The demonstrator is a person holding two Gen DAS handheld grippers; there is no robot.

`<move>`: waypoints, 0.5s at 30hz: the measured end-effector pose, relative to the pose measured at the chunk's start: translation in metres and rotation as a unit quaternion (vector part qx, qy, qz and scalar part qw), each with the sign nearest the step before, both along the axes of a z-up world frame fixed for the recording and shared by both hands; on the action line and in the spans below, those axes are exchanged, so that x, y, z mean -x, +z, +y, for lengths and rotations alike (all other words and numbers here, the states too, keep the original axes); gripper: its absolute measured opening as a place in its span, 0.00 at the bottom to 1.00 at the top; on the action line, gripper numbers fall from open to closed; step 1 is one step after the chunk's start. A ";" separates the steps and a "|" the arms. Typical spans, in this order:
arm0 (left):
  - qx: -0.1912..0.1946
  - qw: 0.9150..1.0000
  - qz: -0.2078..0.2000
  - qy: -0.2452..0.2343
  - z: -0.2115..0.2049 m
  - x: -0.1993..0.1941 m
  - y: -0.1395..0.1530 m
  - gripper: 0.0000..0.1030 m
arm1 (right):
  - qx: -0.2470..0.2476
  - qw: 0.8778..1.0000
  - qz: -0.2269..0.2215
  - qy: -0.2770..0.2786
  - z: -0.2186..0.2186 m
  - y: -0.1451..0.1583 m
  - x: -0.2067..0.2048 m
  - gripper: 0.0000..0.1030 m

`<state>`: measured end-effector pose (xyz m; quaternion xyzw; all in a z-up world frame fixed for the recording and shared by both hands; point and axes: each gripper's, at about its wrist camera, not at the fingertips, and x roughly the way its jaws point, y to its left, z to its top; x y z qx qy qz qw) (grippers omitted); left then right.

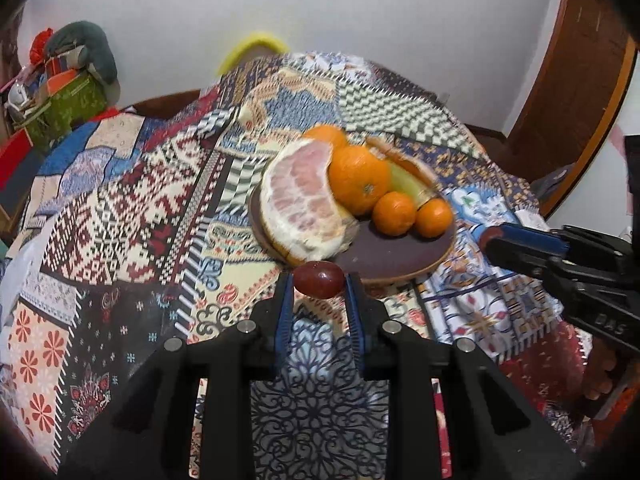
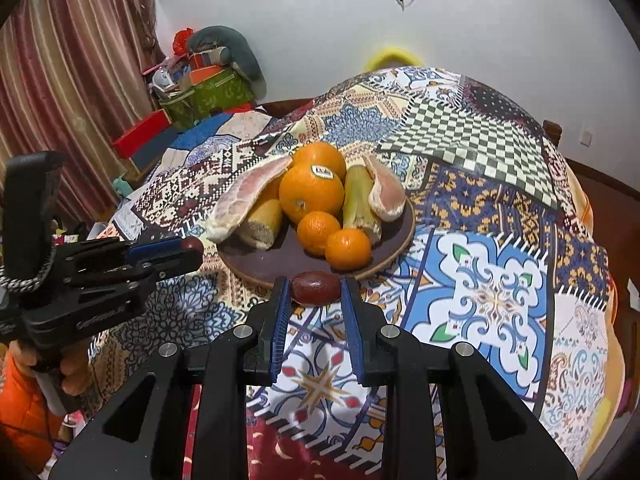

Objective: Organize fruits
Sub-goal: 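Lower both dates onto the plate beside the mandarins and open both tools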

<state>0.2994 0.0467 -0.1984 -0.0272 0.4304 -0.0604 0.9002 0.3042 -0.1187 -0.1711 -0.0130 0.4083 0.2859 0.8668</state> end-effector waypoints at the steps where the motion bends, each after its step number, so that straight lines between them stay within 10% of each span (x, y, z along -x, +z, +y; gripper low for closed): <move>1: 0.002 1.000 -0.006 -0.003 -0.002 0.000 0.004 0.25 | 0.000 1.000 -0.002 0.001 0.001 0.002 -0.001 0.23; 15: 0.007 0.999 -0.018 -0.029 -0.023 -0.010 0.010 0.25 | 0.012 0.999 -0.020 0.023 0.020 0.004 -0.020 0.23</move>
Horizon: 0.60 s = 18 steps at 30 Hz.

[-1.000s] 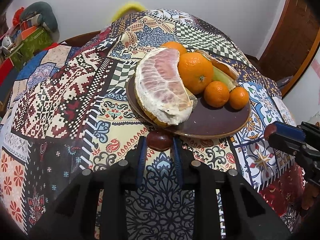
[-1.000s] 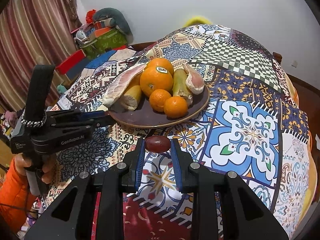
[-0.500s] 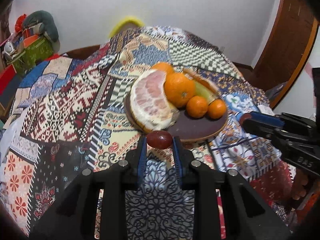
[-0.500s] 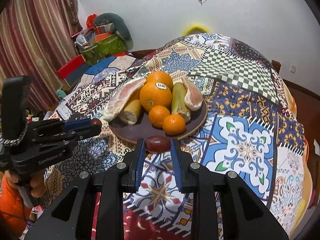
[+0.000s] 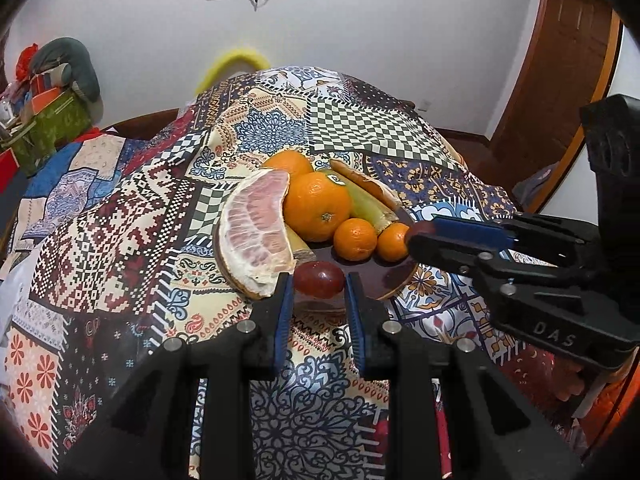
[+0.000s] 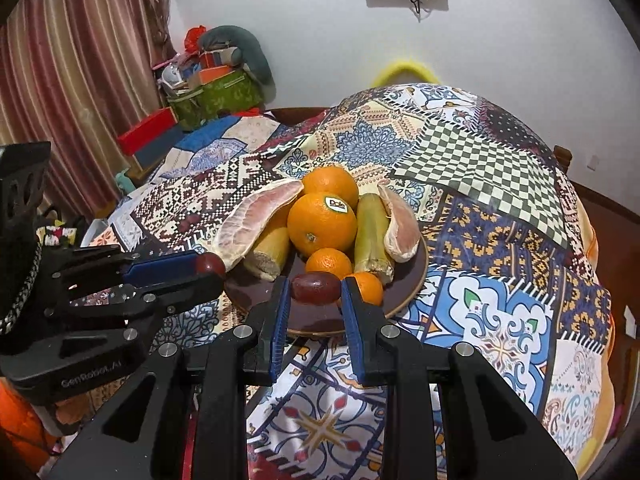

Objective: Organize fruits

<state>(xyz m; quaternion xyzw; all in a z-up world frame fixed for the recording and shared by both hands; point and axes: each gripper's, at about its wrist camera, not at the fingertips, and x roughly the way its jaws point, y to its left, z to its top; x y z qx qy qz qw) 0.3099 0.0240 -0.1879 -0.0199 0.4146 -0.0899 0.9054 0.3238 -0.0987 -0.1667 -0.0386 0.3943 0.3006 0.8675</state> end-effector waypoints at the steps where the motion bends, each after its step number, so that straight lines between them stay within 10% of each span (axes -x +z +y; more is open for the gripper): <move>1: 0.000 1.000 0.001 -0.001 0.000 -0.001 -0.001 0.25 | 0.001 1.000 0.002 0.002 0.001 -0.001 -0.001 0.23; 18: -0.006 1.000 0.011 -0.003 -0.004 -0.007 -0.008 0.25 | 0.004 1.000 0.007 -0.006 -0.004 -0.004 -0.006 0.35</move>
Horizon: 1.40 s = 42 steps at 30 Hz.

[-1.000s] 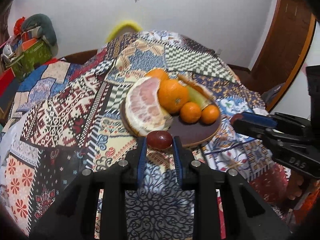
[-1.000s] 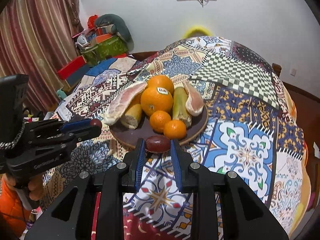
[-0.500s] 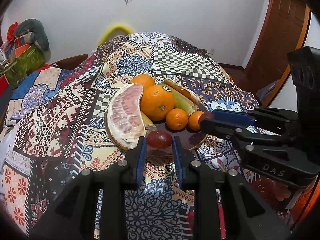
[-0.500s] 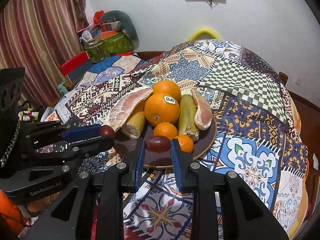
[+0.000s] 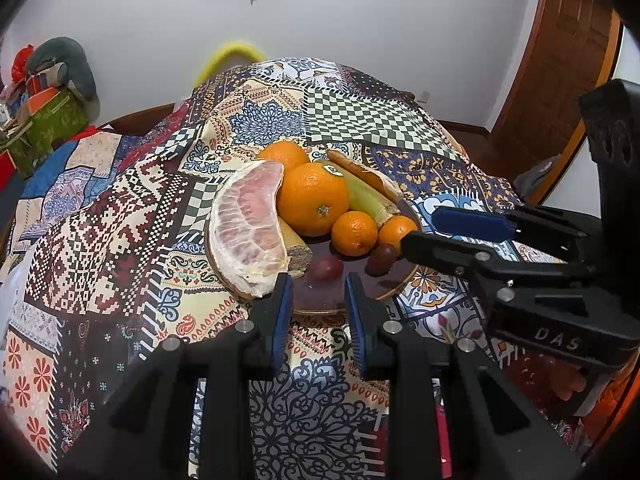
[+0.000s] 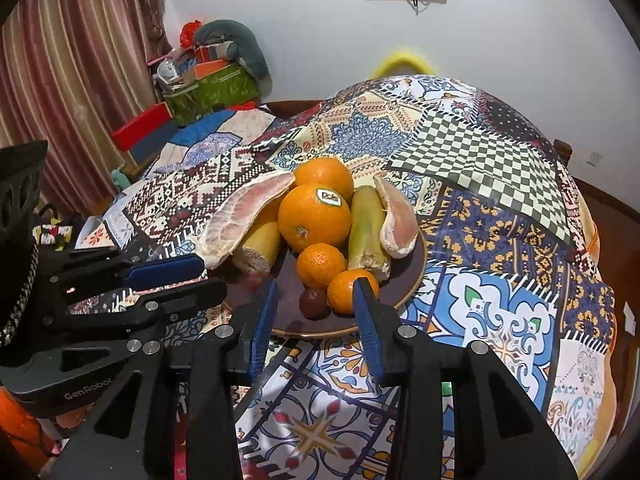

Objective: Organize fruits

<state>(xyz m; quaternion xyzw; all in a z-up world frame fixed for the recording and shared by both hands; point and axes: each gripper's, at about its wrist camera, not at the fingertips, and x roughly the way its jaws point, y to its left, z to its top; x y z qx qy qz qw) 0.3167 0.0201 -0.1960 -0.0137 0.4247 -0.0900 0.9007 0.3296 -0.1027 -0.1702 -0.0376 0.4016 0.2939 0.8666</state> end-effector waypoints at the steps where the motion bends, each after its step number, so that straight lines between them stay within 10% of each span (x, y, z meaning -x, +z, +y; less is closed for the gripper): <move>1: 0.000 1.000 -0.001 0.001 0.000 0.000 0.001 0.25 | -0.003 1.000 -0.002 -0.002 -0.001 0.003 0.001 0.35; 15: 0.001 0.994 -0.102 0.029 0.003 0.055 0.085 0.25 | -0.050 0.994 -0.090 -0.046 -0.035 0.081 0.043 0.35; 30: 0.004 0.961 -0.270 0.059 -0.011 0.175 0.198 0.30 | -0.104 0.961 -0.247 -0.063 -0.052 0.178 0.157 0.36; 42: 0.008 0.943 -0.323 0.081 -0.012 0.225 0.222 0.69 | -0.110 0.944 -0.301 -0.082 -0.048 0.190 0.195 0.70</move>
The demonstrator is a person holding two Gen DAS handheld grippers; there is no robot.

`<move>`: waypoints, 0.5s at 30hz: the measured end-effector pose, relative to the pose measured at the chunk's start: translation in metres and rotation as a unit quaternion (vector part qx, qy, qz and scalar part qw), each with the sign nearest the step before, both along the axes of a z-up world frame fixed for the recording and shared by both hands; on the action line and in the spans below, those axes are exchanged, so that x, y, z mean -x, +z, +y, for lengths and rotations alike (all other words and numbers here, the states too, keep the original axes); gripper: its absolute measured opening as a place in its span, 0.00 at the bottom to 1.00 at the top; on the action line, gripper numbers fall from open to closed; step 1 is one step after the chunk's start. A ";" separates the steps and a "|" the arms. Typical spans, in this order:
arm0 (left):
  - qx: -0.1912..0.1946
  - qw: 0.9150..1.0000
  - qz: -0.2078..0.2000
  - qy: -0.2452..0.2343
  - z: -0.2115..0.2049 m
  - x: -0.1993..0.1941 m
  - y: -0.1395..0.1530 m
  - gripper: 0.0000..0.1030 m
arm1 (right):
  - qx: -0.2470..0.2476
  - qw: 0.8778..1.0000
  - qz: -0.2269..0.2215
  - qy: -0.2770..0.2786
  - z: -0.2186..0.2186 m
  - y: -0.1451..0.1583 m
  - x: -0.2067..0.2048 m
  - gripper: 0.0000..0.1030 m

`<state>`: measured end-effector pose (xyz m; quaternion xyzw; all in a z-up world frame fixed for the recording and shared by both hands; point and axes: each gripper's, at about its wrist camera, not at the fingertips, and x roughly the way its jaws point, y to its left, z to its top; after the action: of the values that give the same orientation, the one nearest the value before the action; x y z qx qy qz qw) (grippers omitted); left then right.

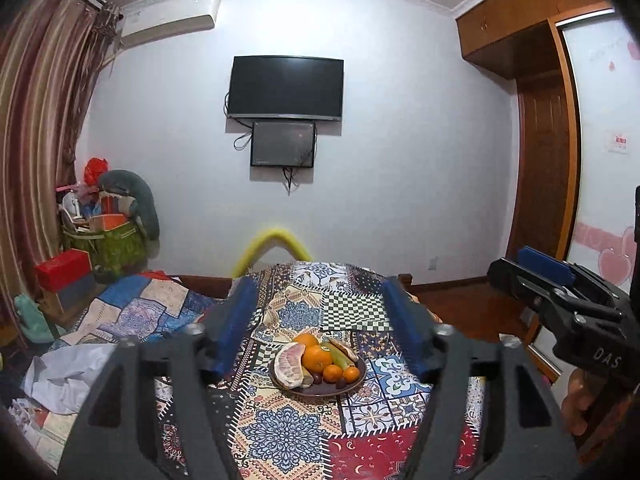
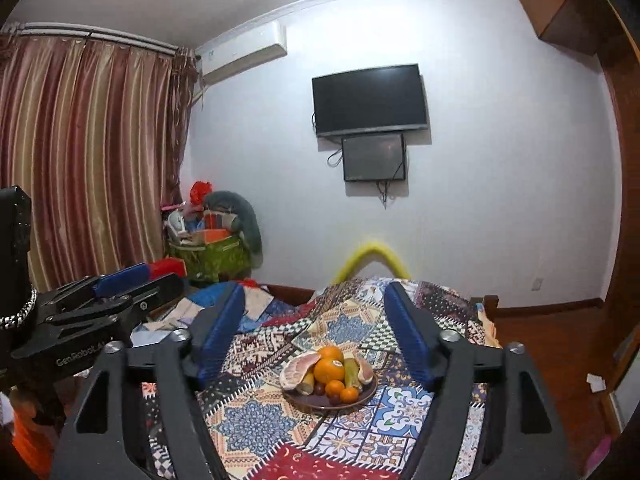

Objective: Organize fruits

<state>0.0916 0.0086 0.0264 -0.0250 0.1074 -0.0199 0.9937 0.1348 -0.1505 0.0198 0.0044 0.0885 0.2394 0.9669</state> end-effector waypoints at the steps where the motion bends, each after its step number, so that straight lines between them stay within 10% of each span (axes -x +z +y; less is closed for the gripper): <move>1: 0.001 1.000 -0.001 0.000 0.000 0.001 -0.001 0.71 | 0.000 1.000 -0.002 -0.003 0.001 0.000 0.000 0.73; 15: -0.006 1.000 -0.015 0.021 0.000 0.011 -0.001 0.93 | -0.006 1.000 -0.004 -0.025 -0.003 -0.003 0.009 1.00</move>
<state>0.0809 0.0088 0.0257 -0.0205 0.0918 0.0011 0.9956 0.1256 -0.1536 0.0166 0.0109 0.0829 0.2161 0.9728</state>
